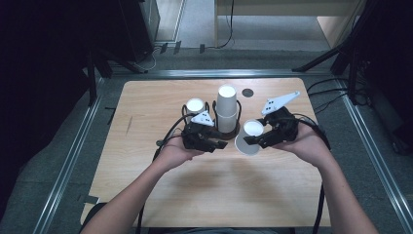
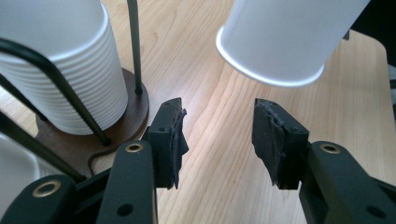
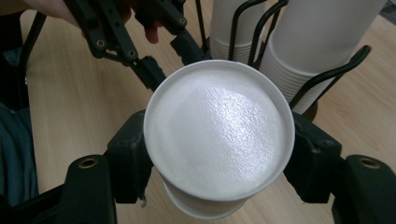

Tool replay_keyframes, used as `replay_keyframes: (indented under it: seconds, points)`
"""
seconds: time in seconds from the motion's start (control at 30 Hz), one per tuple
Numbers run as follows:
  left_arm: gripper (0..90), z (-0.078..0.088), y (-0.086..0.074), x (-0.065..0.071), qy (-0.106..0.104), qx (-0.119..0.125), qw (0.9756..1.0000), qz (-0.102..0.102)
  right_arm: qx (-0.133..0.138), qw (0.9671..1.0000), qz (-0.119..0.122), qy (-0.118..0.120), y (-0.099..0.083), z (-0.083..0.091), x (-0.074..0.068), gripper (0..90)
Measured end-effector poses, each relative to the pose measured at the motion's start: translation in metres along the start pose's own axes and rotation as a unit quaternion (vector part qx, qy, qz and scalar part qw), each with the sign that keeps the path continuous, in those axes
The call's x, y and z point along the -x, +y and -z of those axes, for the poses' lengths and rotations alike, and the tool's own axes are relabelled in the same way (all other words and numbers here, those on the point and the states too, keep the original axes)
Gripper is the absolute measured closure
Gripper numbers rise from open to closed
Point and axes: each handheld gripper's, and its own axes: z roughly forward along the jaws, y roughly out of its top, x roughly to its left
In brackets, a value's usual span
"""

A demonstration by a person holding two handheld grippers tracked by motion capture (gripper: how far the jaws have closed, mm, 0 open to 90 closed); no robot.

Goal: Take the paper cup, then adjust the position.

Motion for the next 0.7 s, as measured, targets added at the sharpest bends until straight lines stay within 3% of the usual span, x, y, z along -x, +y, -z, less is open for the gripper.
replay_keyframes:
  seconds: [0.1, 0.27, 0.37, 0.43, 0.6, 0.7]
  points:
    - [53.5, 0.002, -0.002, -0.001, 0.003, -0.014, 0.9998, 0.012, 0.004, 1.0, 0.001, 0.005, -0.005, -0.005, -0.003, 32.9]
    - [45.3, 0.008, -0.014, -0.003, -0.015, -0.009, 0.9998, 0.014, 0.003, 0.9999, -0.002, 0.017, -0.016, -0.018, -0.008, 32.9]
    - [43.6, 0.011, -0.019, -0.005, -0.047, -0.016, 0.9987, 0.015, 0.002, 0.9998, -0.002, 0.022, -0.022, -0.026, -0.009, 32.9]
    - [40.5, 0.012, -0.022, -0.006, -0.058, -0.012, 0.9981, 0.016, -0.002, 0.9997, -0.002, 0.024, -0.025, -0.032, -0.01, 32.9]
    - [33.2, 0.008, -0.028, -0.008, -0.069, -0.021, 0.9972, 0.018, -0.002, 0.9996, 0.002, 0.029, -0.028, -0.043, -0.012, 32.9]
    - [33.3, 0.006, -0.031, -0.009, -0.073, -0.023, 0.9969, 0.014, 0.008, 0.9995, -0.005, 0.031, -0.031, -0.047, -0.013, 32.9]
